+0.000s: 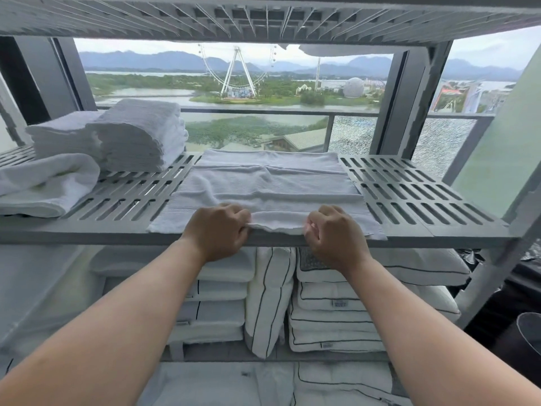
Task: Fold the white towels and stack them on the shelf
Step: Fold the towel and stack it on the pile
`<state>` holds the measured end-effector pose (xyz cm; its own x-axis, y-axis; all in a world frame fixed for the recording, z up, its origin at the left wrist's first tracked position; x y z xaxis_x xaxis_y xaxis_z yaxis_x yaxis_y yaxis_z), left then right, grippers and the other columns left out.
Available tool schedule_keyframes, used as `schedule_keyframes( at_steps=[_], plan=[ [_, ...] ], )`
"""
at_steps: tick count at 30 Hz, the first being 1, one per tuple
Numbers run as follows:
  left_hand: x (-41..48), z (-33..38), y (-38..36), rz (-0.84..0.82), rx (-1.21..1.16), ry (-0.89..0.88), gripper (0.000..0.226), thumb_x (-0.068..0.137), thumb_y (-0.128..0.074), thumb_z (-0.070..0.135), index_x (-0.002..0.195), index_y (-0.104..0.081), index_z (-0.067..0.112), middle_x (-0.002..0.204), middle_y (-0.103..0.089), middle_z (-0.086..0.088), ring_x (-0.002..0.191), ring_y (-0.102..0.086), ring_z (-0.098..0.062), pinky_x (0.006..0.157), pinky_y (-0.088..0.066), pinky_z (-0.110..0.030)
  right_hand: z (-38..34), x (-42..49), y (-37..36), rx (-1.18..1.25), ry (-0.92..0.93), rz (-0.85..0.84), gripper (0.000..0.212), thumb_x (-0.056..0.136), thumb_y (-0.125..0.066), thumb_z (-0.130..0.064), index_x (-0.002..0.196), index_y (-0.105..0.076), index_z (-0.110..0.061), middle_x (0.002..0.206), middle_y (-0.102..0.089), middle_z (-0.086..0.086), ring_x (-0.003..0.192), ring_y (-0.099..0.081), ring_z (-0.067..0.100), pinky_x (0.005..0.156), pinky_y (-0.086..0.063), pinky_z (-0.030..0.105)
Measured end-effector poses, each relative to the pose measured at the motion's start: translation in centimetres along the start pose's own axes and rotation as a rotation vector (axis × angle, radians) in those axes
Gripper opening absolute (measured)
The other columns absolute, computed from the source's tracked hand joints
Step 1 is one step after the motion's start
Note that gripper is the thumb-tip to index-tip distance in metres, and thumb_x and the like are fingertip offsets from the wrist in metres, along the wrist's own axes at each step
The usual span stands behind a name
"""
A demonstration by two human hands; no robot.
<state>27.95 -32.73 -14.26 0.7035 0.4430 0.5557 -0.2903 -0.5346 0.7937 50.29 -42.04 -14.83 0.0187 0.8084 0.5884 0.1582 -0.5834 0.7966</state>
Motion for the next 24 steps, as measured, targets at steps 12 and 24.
schedule_keyframes(
  at_steps=[12, 24],
  plan=[
    [5.5, 1.4, -2.9, -0.332, -0.212, 0.399, 0.047, 0.095, -0.046, 0.052, 0.137, -0.049, 0.031, 0.135, -0.06, -0.004, 0.123, -0.056, -0.028, 0.091, -0.047, -0.042, 2.4, 3.2, 0.3, 0.05, -0.078, -0.082, 0.029, 0.098, -0.048, -0.027, 0.096, -0.073, -0.013, 0.099, -0.071, 0.008, 0.097, -0.061, 0.027, 0.082, -0.048, 0.035],
    [12.5, -5.4, -5.6, -0.412, -0.184, 0.324, 0.069, 0.083, -0.034, 0.083, 0.107, -0.066, 0.027, 0.11, -0.067, 0.005, 0.098, -0.063, -0.017, 0.081, -0.052, -0.039, 3.3, 14.2, -6.6, -0.219, -0.266, -0.311, 0.041, 0.098, -0.042, -0.042, 0.114, -0.066, -0.012, 0.119, -0.063, 0.014, 0.111, -0.059, 0.032, 0.09, -0.049, 0.037]
  ],
)
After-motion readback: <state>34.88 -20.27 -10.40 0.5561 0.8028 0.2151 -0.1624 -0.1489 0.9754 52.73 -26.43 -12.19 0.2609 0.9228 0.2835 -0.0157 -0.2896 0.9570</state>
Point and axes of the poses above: each hand's wrist, its own x-axis towards the middle knuckle, its own y-axis out of the back of the hand, z = x × y, the point moved 4 cm from there along x, towards the middle knuckle
